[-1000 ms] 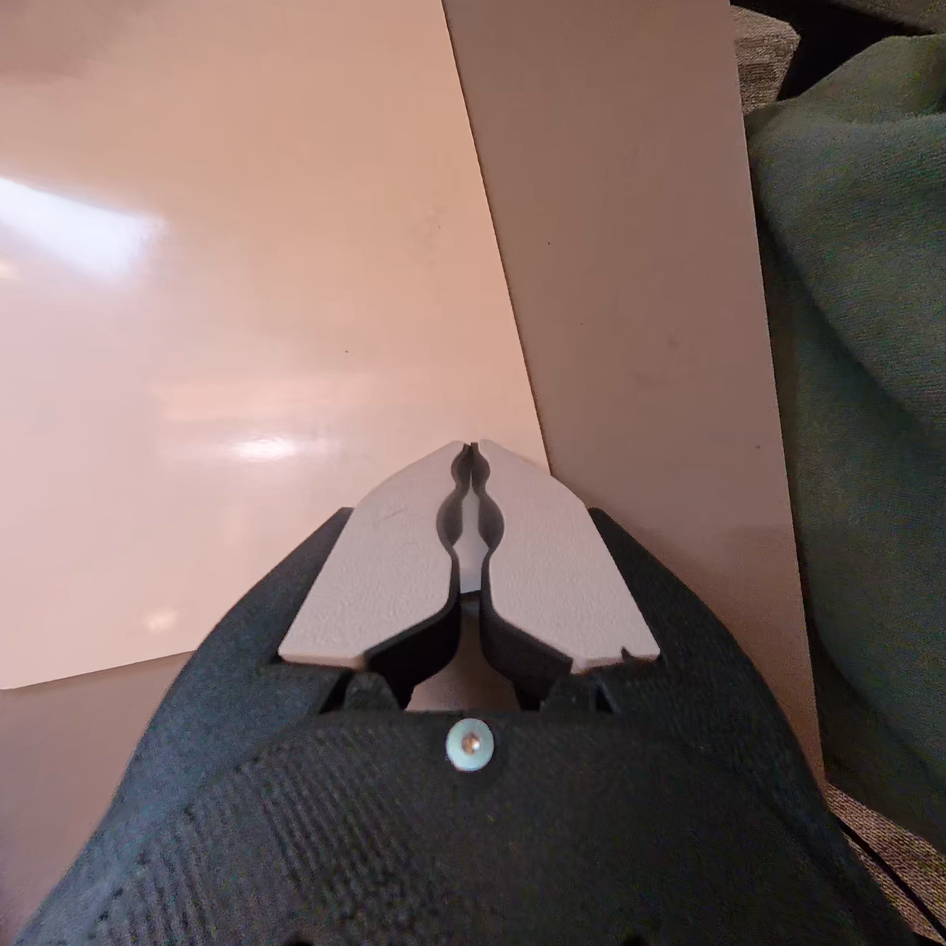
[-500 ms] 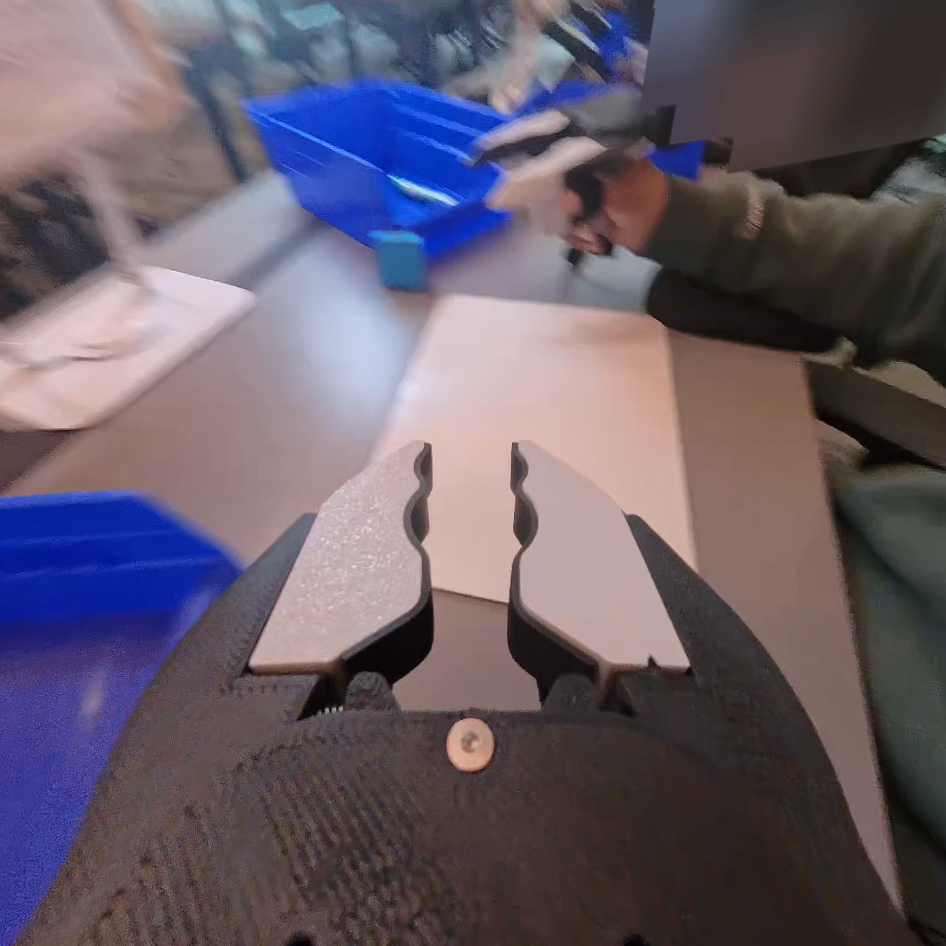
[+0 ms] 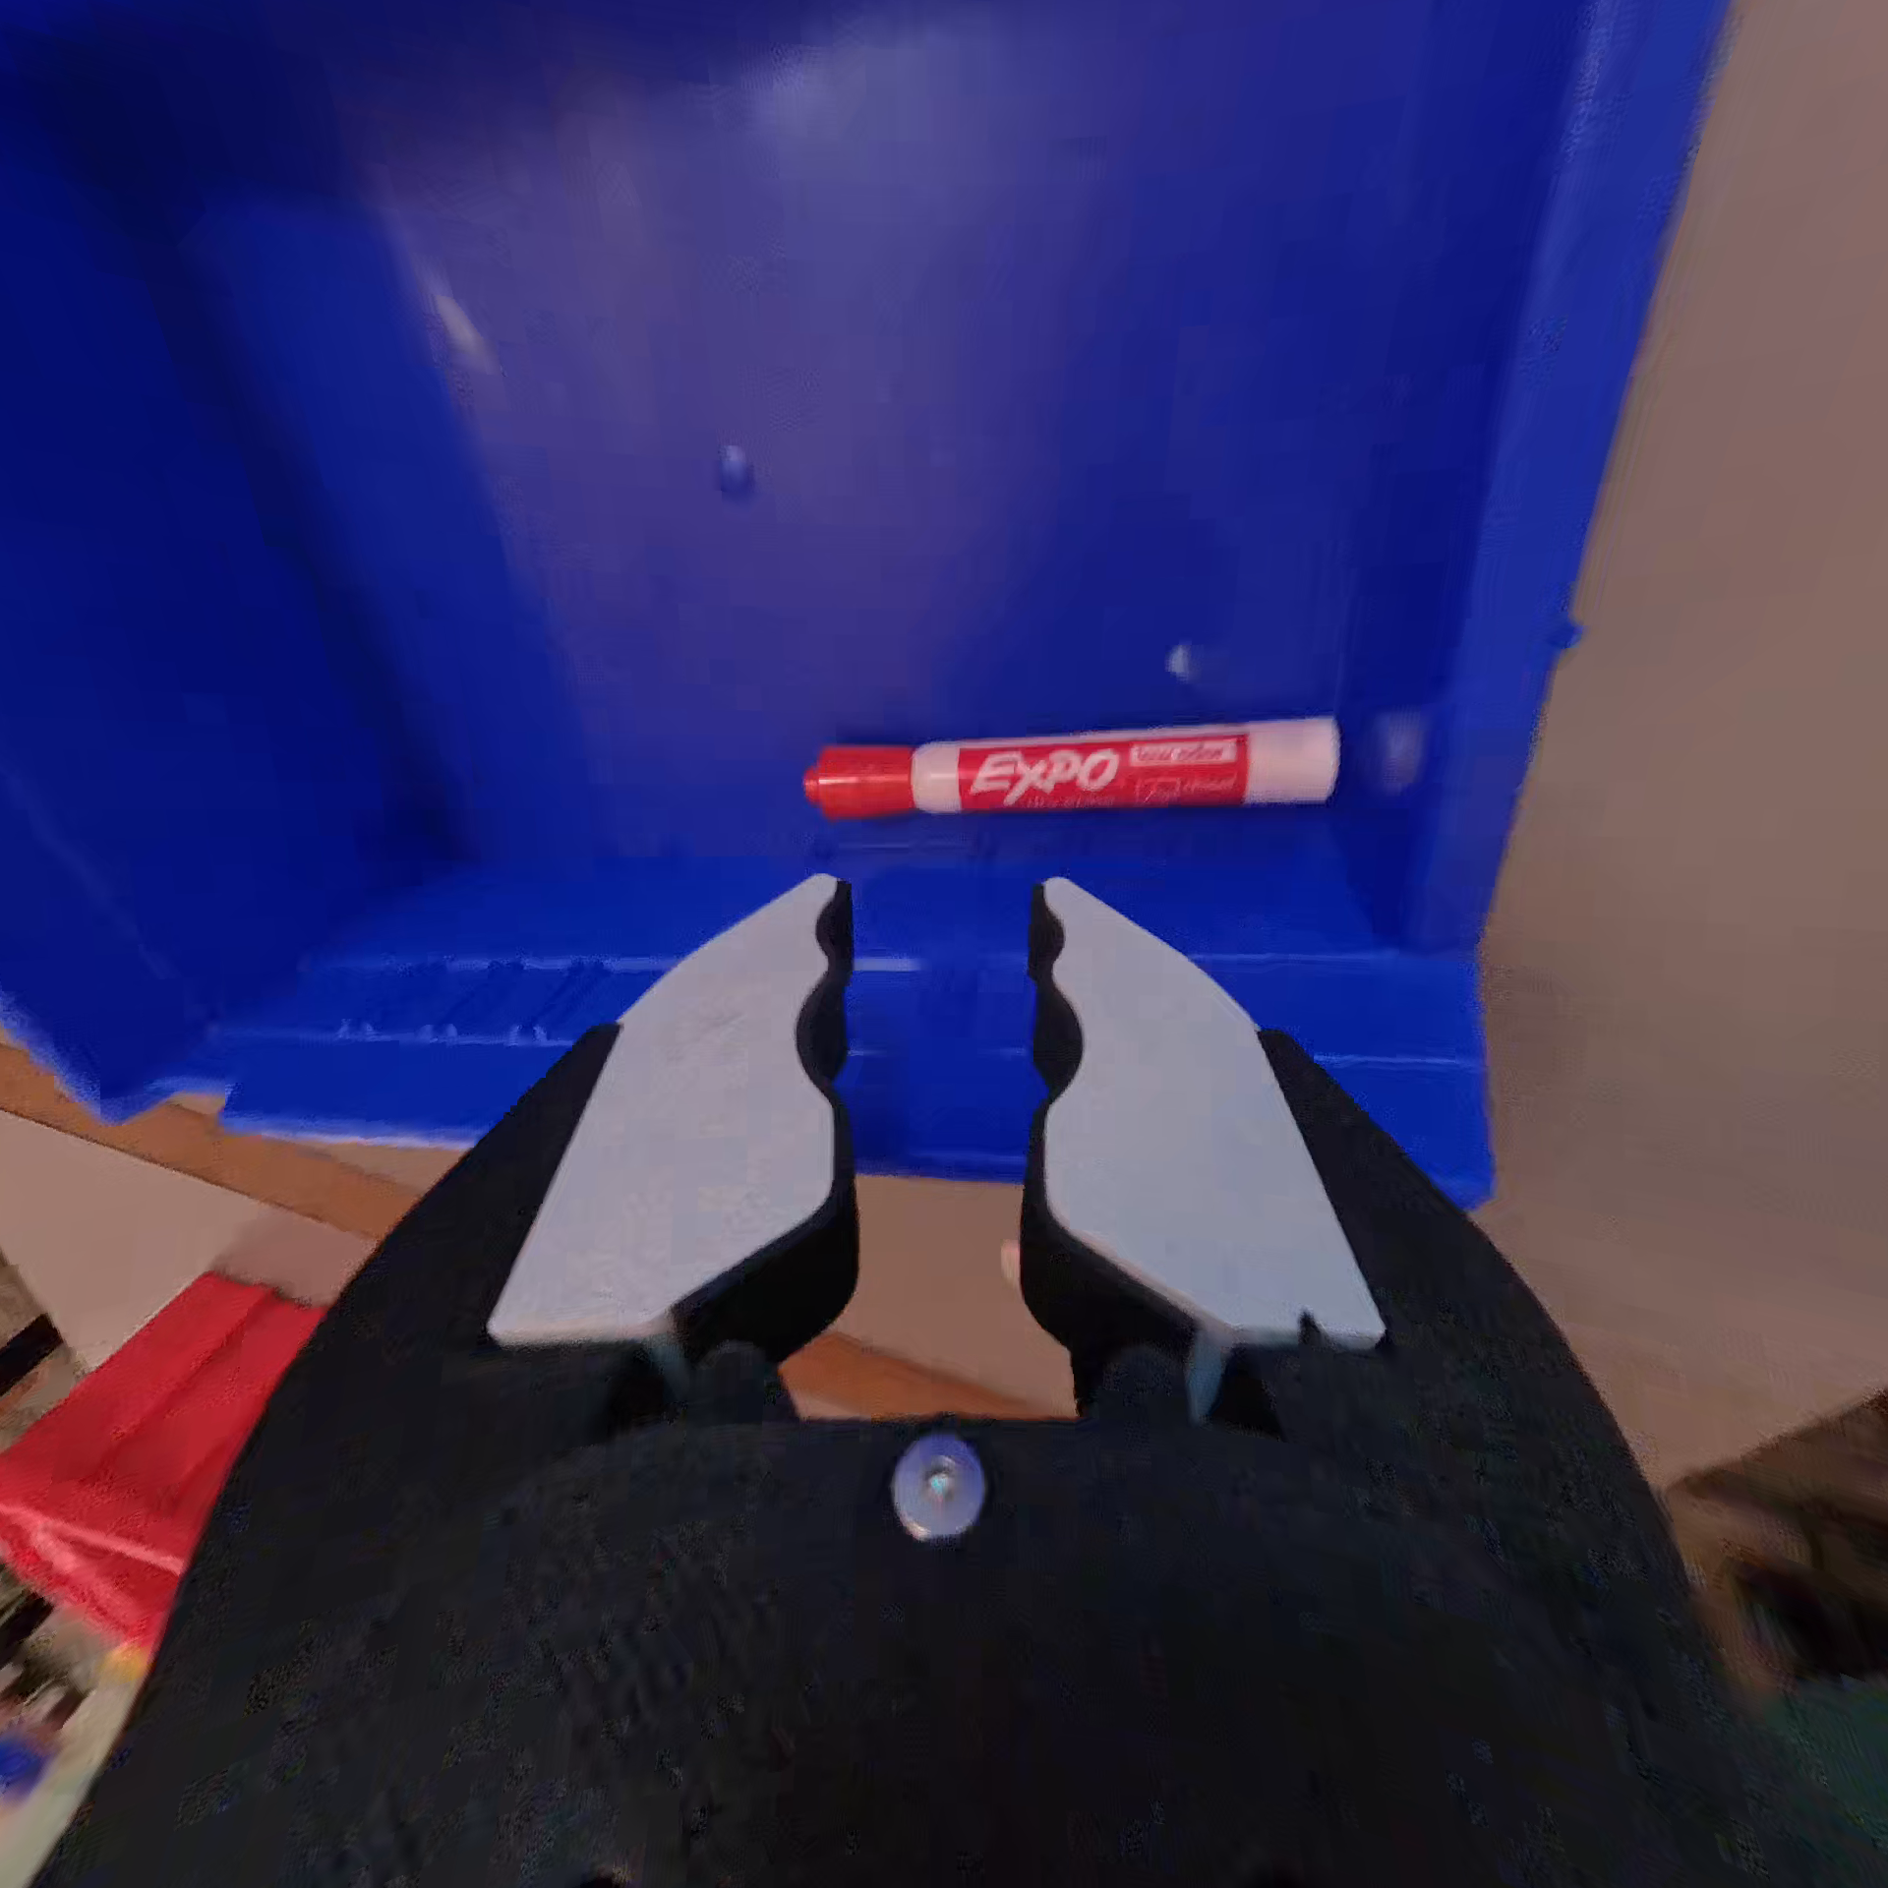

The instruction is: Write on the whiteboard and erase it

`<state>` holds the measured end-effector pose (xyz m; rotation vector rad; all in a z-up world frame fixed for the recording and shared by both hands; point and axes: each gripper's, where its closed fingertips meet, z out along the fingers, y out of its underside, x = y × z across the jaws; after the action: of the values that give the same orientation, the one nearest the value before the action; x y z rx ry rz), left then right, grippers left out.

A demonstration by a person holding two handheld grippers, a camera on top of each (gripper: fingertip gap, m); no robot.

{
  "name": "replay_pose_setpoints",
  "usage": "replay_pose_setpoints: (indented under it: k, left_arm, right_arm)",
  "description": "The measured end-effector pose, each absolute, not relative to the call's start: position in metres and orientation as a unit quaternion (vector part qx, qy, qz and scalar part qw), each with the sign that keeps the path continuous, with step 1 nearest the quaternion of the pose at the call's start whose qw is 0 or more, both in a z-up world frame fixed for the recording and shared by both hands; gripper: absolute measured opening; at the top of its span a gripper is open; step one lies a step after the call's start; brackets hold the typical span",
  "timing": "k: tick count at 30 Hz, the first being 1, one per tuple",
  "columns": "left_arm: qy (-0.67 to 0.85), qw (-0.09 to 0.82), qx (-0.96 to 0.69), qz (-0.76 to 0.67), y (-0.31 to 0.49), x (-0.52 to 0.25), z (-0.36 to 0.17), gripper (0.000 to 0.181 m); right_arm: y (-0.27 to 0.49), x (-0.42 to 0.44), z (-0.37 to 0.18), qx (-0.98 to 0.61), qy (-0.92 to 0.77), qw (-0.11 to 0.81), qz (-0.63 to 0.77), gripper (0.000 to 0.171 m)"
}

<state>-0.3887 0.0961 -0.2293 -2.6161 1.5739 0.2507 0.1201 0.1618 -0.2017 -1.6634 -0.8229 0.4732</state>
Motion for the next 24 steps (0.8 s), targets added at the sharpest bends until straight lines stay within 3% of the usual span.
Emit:
replay_pose_setpoints:
  k: [1,5,17,24]
  left_arm:
    - [0.515,0.009,-0.852,0.091,0.098,-0.392,-0.233,0.03]
    - [0.454,-0.086,-0.884,0.062,0.096,-0.393,-0.248,0.046]
    - [0.311,-0.203,-0.927,0.047,0.092,-0.397,-0.281,0.051]
    - [0.307,-0.157,-0.939,0.012,0.1,-0.378,-0.293,0.032]
  right_arm:
    - [0.162,0.12,-0.204,-0.711,-0.353,0.575,0.199,0.063]
    - [0.165,0.122,-0.208,-0.717,-0.346,0.569,0.205,0.063]
    - [0.157,0.121,-0.21,-0.713,-0.359,0.56,0.223,0.061]
    - [0.151,0.111,-0.211,-0.707,-0.375,0.551,0.234,0.06]
